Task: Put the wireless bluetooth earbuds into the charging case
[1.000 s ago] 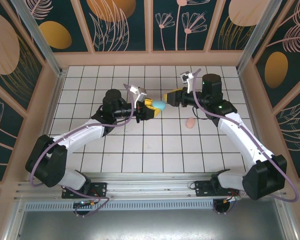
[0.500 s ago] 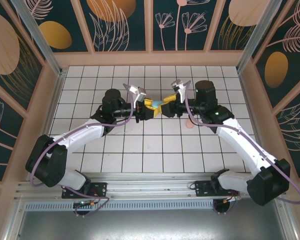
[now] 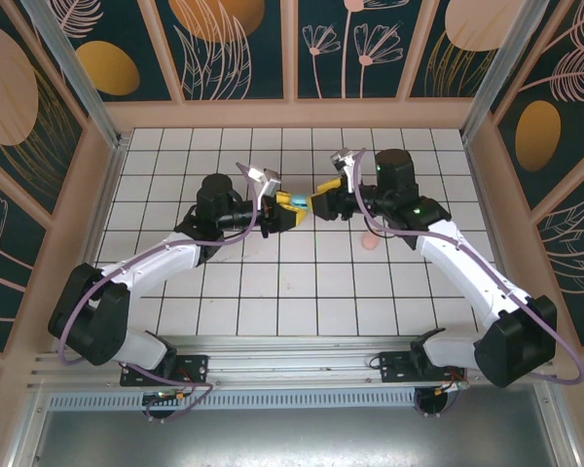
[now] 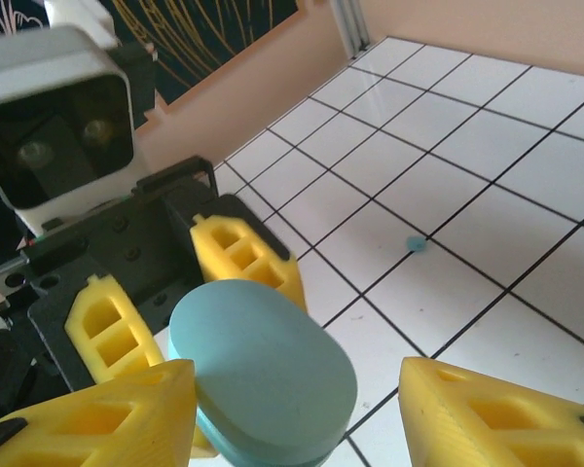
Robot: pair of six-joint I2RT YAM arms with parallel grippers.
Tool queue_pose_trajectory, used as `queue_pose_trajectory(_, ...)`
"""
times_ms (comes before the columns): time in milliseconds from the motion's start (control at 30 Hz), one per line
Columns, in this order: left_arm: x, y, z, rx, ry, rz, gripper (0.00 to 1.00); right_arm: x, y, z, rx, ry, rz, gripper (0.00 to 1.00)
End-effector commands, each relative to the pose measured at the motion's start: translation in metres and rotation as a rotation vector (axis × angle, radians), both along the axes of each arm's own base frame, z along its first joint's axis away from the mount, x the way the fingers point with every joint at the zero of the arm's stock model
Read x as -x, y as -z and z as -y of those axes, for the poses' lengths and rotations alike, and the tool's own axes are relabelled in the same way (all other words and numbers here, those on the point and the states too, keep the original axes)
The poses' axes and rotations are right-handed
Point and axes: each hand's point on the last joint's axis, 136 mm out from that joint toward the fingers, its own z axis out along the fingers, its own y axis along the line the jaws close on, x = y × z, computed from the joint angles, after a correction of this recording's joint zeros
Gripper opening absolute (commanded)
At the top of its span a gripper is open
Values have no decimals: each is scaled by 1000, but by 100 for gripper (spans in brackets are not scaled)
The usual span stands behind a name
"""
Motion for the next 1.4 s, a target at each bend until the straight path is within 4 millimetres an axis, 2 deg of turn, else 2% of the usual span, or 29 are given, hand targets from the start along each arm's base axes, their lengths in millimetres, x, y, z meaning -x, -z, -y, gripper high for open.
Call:
queue_pose_trajectory(0,19,-28,1,45,66,99,0,-18,-15,17,0,112,47,57)
queue_pose_trajectory(233,20,-33,-1,61,60,113,0,-13,-7,34,24,181,39,58)
queue_pose_trajectory(467,20,-36,-1,63,55,117,0,0,-11,18,-20,70,17,58)
queue_pose_trajectory(600,20,-36,-2,59,50,120,0,-4,-10,20,-12,93,10,58)
queue_pose_trajectory(900,20,-28,-5,42,29,118,0,-10,-25,31,-43,146,22,57)
queue_pose_trajectory(1233,13,-21,-2,32,26,110,0,-23,-23,46,-54,242,-20,57)
queue_pose_trajectory(1300,11,-21,-4,31,21,111,0,-32,-19,56,-47,302,-33,57)
queue_pose_trajectory(1367,9,-20,-5,30,16,113,0,-50,-8,75,-36,417,-85,57)
